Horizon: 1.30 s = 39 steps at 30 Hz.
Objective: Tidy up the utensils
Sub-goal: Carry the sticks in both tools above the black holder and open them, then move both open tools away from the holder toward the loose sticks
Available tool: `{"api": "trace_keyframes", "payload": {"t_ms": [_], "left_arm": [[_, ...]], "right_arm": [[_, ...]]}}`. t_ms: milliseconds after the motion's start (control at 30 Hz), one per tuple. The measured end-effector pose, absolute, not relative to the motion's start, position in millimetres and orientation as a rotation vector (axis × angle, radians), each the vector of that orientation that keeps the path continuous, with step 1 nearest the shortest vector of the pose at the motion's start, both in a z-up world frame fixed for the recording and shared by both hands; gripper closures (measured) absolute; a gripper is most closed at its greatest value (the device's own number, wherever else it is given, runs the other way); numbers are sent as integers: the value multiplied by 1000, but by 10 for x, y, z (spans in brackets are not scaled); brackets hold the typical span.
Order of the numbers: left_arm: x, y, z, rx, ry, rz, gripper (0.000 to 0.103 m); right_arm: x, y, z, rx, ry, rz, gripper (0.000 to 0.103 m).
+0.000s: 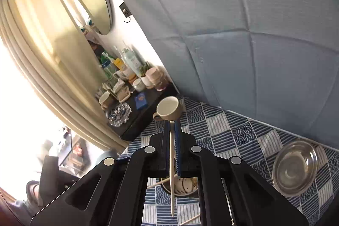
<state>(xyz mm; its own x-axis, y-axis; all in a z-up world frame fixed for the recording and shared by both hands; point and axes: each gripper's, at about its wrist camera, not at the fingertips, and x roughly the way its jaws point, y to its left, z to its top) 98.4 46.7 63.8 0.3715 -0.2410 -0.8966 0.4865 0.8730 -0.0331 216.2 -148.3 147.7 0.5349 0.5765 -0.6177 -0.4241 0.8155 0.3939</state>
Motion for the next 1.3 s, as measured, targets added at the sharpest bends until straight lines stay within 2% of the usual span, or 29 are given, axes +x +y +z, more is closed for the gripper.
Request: {"api": "trace_keyframes", "payload": {"t_ms": [267,967,1000,1033,1067,1133,1167,1233,1300], "left_arm": [[1288,380,726,308,1102,-497,98],[1566,320,854,290,1064,-494,96],[1573,313,865,291,1058,-491,94],[1590,307,881,289,1051,-486,82],[1606,303,896,286,1047,-482,60],[1650,293,924,273,1035,-464,36],[1660,284,943,272,1026,-460,35],[1676,253,982,288,1011,-454,34],[1681,238,1015,301,992,-441,28]], "right_arm": [[2397,-1353,1479,140,772,584,99],[2451,-1254,807,91,934,576,99],[2440,-1272,806,95,932,576,97],[2429,-1288,812,99,928,578,95],[2413,-1300,825,94,919,579,95],[2387,-1306,853,69,899,564,94],[2384,-1317,867,60,891,556,87],[2354,-1362,911,46,857,524,51],[2324,-1406,961,34,818,499,43]]}}
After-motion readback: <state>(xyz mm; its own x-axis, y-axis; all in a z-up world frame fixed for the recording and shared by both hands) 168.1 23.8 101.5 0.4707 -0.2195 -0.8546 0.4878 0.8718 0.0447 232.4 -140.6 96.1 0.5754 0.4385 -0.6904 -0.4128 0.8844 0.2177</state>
